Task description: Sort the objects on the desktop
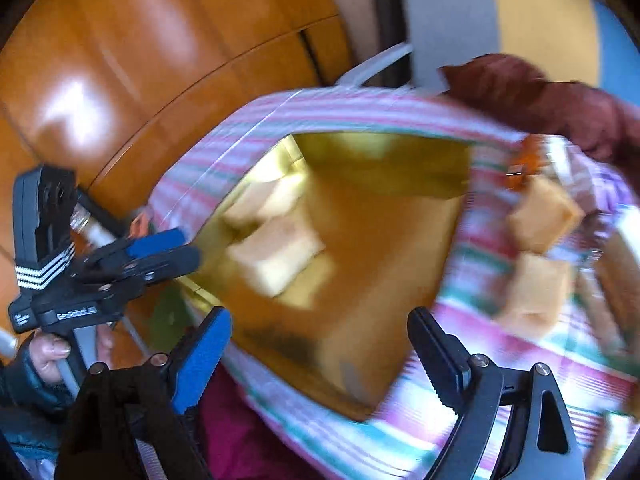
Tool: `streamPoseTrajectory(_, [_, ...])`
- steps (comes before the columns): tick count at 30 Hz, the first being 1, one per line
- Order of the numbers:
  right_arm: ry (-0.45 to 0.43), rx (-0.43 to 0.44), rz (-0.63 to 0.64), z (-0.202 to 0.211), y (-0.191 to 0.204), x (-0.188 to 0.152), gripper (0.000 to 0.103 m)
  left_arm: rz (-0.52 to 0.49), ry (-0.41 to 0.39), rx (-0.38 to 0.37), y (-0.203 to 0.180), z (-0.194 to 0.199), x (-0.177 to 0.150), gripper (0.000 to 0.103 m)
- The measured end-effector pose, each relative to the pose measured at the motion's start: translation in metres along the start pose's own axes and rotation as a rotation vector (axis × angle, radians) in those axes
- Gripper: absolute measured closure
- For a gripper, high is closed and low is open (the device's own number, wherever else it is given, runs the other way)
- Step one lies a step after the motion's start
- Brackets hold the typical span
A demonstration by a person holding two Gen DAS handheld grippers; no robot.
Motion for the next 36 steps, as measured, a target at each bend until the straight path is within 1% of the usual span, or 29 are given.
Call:
streamPoseTrajectory(4, [-0.018,-0.124,-0.012,0.031,-0.054,0.006,0.013,-0.030,0.022,-0.034,-0.019,-0.007,0.003,0.030])
streamPoseTrajectory(9, [-0.030,-0.280,-0.015,0.069,-0.118,0.018,0.013,-0.085,0.026,-0.101,-0.052,-0.015,0.016,0.030])
streamPoseTrajectory(11, [-0.030,-0.318,-0.006,0.077,-0.136,0.023,0.013,-0.120,0.024,-0.115,-0.067,-0.019,0.022,0.030])
streamPoseTrajectory(14, [-0.024,-0.390,0.031,0.083,-0.167,0.035,0.013,-0.169,0.030,-0.159,-0.093,-0.027,0.029,0.030])
streamPoseTrajectory(18, [-0.001,-0.447,0.063,0.078,-0.200,0.043,0.013,-0.233,0.034,-0.190,-0.120,-0.039,0.040,0.030])
streamPoseTrajectory(22, [0.031,-0.477,0.072,0.063,-0.230,0.047,0.013,-0.266,0.053,-0.204,-0.141,-0.055,0.045,0.030])
streamPoseTrajectory(24, [0.038,-0.490,0.084,0.056,-0.240,0.049,0.013,-0.288,0.075,-0.203,-0.150,-0.066,0.045,0.030])
streamPoseTrajectory(26, [0.039,-0.506,0.104,0.051,-0.245,0.050,0.013,-0.291,0.097,-0.202,-0.154,-0.077,0.044,0.030])
streamPoseTrajectory(29, [0.065,-0.510,0.153,0.040,-0.251,0.047,0.013,-0.271,0.146,-0.202,-0.160,-0.096,0.042,0.030])
streamPoseTrajectory(32, [0.060,-0.510,0.160,0.035,-0.256,0.046,0.013,-0.273,0.168,-0.198,-0.169,-0.111,0.041,0.030])
streamPoseTrajectory(34, [0.058,-0.498,0.152,0.031,-0.259,0.044,0.015,-0.289,0.174,-0.193,-0.176,-0.119,0.041,0.030])
streamPoseTrajectory(36, [0.082,-0.494,0.173,0.027,-0.260,0.039,0.025,-0.318,0.185,-0.197,-0.187,-0.131,0.040,0.030])
Point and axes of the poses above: each gripper's, at about its wrist camera, not at the fingertips, and z roughly against the way its jaws point, y to its left, x to its top, the point moved 7 cm from there along -z, roughly the way its jaws point, and after that the axes turned 13 degrees about -y, right-handed, at the moved point
